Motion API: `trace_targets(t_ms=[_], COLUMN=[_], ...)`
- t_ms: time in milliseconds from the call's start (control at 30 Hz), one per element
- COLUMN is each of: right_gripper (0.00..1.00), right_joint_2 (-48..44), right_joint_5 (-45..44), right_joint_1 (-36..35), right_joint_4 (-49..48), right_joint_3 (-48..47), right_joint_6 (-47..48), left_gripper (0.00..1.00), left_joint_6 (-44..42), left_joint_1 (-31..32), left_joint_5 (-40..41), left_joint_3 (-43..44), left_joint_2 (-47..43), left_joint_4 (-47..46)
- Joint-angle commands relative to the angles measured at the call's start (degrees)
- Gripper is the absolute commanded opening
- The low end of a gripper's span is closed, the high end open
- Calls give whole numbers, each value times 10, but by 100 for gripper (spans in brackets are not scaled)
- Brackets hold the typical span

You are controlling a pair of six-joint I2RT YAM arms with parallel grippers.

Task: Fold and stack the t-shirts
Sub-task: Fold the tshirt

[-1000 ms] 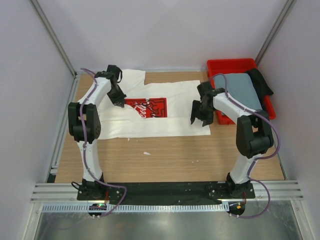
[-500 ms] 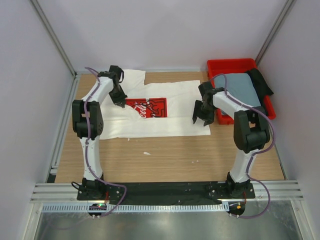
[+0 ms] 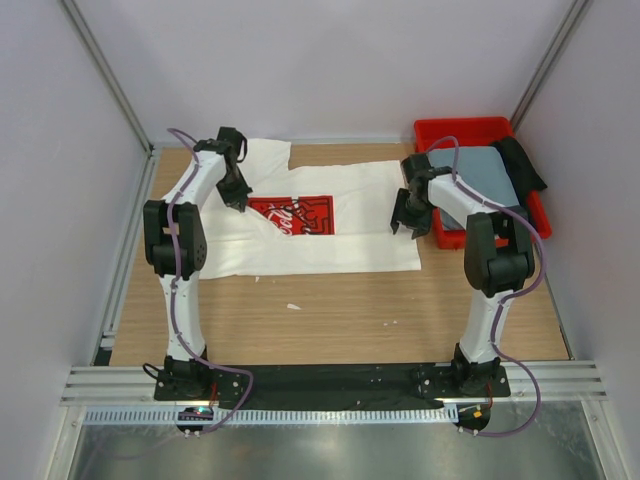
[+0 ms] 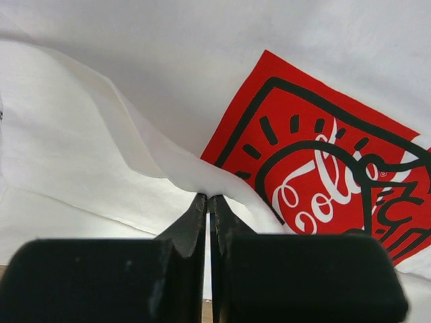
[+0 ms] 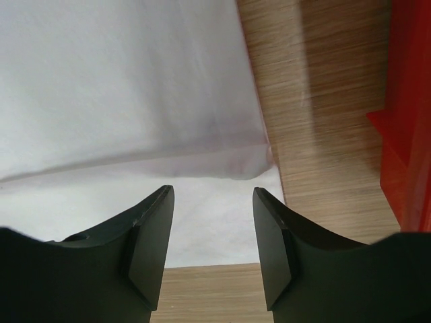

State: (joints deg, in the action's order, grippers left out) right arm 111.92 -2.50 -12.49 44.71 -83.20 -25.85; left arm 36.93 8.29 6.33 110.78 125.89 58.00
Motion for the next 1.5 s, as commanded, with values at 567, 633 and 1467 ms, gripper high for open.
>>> trace_targets(t_ms=[567,633,1467], right_gripper=[74,79,50], right_joint_2=[28,52,424], right_joint_5=[194,231,285], right_joint_1=[-39,-62,-236], right_joint_4=[-258,-306,-444], right_joint_3=[-60,-99,-514], right_joint_6=[1,5,-95], left_gripper=[56,61,38], left_joint_6=[-79,-78,-12], left_joint_1=[-5,-23,-240], left_joint_5=[56,92,-222], left_joint_3=[67,49,-164], left_joint_2=[-42,-71,-181], left_joint_4=[0,-10,-139])
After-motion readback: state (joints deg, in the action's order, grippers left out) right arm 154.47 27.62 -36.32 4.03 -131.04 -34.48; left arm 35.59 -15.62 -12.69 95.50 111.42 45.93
